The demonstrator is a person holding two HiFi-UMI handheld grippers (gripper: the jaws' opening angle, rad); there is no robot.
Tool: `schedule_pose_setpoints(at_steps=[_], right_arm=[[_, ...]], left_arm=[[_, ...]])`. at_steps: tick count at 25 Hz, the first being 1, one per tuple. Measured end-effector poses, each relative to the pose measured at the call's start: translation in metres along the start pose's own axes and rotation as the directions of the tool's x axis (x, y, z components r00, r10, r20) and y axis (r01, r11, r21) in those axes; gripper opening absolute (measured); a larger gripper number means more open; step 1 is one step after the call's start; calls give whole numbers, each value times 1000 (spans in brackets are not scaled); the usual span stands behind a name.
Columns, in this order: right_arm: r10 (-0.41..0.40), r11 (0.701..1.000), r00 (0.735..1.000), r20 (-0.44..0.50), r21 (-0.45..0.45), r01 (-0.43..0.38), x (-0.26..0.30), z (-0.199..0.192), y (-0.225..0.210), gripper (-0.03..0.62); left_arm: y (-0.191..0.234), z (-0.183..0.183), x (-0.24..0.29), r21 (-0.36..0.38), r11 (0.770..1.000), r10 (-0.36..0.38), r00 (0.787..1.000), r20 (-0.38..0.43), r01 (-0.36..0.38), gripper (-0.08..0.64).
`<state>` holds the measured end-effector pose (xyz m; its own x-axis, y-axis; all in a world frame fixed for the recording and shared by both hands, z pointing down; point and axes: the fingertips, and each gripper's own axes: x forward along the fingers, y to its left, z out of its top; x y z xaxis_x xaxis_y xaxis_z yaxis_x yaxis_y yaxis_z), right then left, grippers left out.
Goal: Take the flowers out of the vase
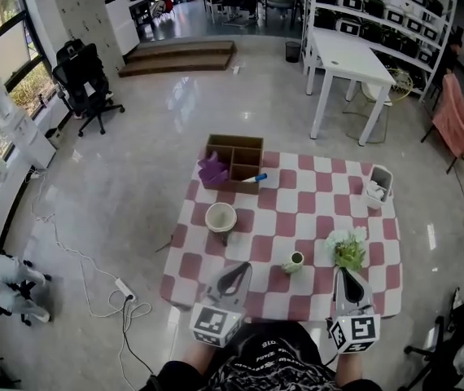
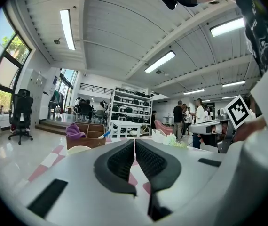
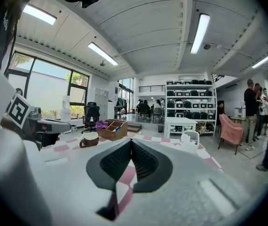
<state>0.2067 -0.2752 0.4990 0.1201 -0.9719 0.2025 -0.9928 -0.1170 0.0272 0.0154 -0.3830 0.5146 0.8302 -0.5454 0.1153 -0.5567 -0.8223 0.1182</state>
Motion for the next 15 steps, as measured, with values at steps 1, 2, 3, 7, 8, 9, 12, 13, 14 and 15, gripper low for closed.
schedule_pose_setpoints(at_steps=[1,2,3,7,8,9,12,13,14,15], right_arm=[[0,1000,1000,-2,3,0,0,-1,0,6],[-1,1000,1000,-4,2,1,-1,-2,0,5],[-3,1000,1000,-6,-1,3,-1,-2,0,6],[-10,1000,1000,-22,-9,10,-2,-8,0,6],[-12,1000,1000,-28,-13,12,-1,-10,0,5],[-14,1000,999,-33,-17,13,-1,-12,1,6],[-13,1000,999,-48,-23,12,0,-16,4,6],[-13,1000,999,-53,-23,12,0,-17,5,5],[-13,1000,998,-57,-22,11,1,-19,5,5],[-13,1000,998,-60,-20,12,1,-20,6,5]], left_arm=[[1,-2,0,1,1000,2,1000,-6,-2,15],[1,-3,-1,3,1000,3,1000,-10,-3,15],[2,-3,-1,5,1000,2,1000,-12,-2,15],[2,-1,1,12,1000,-7,1000,-11,7,15],[4,-1,1,16,1000,-6,1000,-13,6,15],[5,-2,1,19,1000,-5,1000,-15,6,15],[8,-3,0,17,1000,-3,1000,-16,3,15],[9,-3,-1,15,1000,-3,1000,-18,3,15],[10,-4,-2,14,1000,-3,1000,-21,3,15],[11,-6,-3,13,1000,-3,1000,-25,3,15]])
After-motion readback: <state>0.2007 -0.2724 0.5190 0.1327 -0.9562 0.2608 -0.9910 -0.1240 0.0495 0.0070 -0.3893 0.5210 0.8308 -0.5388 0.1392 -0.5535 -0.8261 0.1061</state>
